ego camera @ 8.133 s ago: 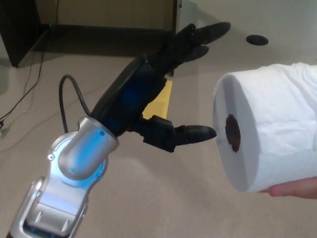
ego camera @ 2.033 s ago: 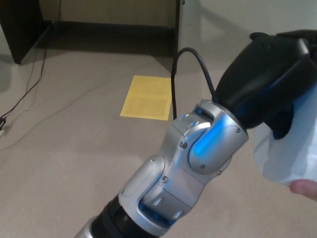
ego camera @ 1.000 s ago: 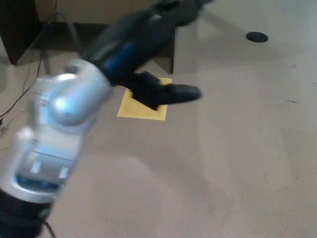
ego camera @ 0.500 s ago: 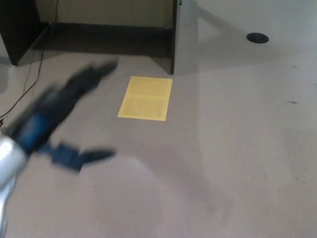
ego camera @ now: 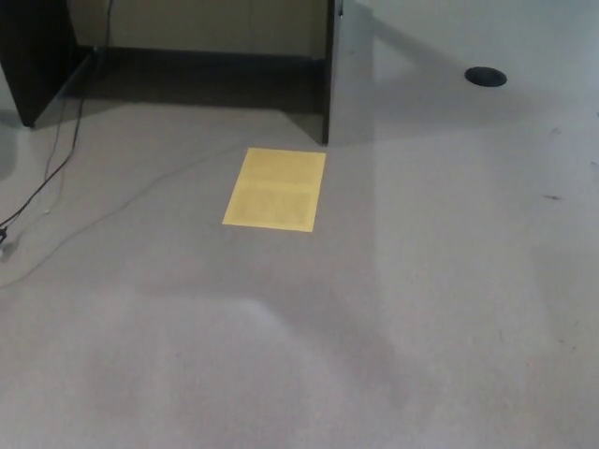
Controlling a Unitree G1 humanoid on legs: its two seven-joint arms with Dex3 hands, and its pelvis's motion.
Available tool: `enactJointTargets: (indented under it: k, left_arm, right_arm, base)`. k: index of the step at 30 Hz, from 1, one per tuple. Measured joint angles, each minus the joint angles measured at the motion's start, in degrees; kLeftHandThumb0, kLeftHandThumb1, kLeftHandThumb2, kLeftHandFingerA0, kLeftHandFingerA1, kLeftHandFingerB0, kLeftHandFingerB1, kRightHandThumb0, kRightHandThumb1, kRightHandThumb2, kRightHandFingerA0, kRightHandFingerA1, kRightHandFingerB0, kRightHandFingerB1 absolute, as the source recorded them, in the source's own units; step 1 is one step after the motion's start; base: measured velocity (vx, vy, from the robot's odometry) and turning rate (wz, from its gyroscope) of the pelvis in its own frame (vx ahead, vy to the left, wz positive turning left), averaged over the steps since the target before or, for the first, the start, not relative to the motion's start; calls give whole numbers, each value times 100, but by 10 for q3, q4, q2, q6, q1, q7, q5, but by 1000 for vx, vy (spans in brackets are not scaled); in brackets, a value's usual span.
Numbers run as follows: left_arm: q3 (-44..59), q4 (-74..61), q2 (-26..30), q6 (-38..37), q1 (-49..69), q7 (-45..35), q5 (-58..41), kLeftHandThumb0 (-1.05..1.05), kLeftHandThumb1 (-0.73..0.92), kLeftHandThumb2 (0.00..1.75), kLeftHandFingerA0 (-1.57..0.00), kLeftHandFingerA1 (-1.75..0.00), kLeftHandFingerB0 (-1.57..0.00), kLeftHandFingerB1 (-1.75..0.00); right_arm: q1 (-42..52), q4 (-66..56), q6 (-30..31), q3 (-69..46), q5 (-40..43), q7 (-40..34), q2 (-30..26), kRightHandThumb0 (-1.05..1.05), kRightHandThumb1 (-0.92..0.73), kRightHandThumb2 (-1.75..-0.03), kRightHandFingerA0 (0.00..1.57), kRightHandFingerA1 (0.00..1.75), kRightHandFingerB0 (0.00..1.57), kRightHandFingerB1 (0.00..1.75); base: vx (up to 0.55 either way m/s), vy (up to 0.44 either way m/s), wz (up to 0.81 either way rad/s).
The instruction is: A person is holding a toilet paper roll and the robot extends its left hand to grab the roll by inserting its thumb into the gap in the middle and brings its hand down by its side. Then it extends its arm again to hand the toilet paper roll back to the person.
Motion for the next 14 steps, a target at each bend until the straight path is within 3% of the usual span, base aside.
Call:
enactJointTargets:
  k: [14]
  left_arm:
    - [31,201,-6,-127,10,96,-10,-22,45,56,-17,-35,-14,-28]
  right_arm:
    - [2,5,1,0,0,-1,2,-41,-69,-61,71,56,50,41]
  base:
    - [0,0,0]
